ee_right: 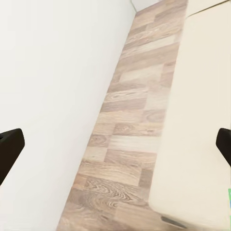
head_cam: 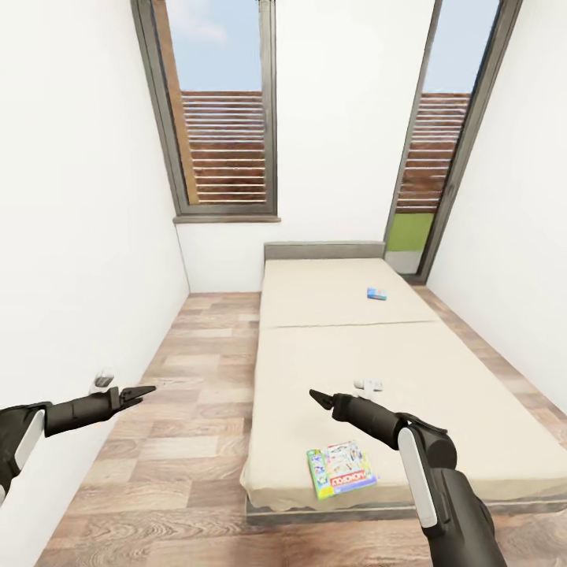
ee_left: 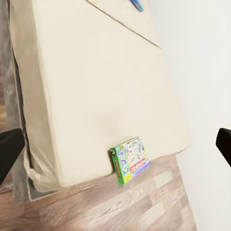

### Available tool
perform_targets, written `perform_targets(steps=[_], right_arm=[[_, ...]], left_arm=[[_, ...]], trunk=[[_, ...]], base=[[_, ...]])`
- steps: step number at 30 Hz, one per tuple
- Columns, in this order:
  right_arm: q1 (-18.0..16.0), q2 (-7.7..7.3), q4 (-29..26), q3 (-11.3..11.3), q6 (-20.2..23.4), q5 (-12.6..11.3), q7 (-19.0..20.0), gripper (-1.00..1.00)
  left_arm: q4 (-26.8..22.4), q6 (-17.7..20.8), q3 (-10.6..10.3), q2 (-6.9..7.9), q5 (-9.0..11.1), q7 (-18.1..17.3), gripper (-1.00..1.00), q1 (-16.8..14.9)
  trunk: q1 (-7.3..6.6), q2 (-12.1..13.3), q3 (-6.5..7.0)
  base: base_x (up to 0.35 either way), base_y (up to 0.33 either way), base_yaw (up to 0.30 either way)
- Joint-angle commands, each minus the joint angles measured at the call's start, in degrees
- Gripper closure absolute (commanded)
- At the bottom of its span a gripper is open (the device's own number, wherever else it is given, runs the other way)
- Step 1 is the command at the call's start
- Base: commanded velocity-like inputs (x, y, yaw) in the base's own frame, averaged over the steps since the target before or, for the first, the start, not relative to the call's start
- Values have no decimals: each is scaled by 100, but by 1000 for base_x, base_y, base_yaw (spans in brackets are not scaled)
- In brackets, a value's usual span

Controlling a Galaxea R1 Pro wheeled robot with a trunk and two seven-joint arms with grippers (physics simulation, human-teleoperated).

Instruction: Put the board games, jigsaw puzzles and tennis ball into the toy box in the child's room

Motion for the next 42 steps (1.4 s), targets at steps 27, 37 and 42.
perform_targets(steps=[27, 37, 42], right_arm=[[-4, 7, -11, -58, 42, -24, 53, -100], [-4, 7, -9, -63, 44, -24, 47, -100], [-4, 7, 1, -67, 39, -19, 35, -100]], left_arm=[[0, 24, 1, -10, 21, 11, -100, -5], [0, 15, 1, -10, 21, 22, -100, -5], [-1, 11, -2, -10, 21, 21, -100, -5]], trunk=[[-2, -5, -6], [-2, -5, -6], [-2, -5, -6]], base=[[-75, 7, 83], [0, 0, 0], [0, 0, 0]])
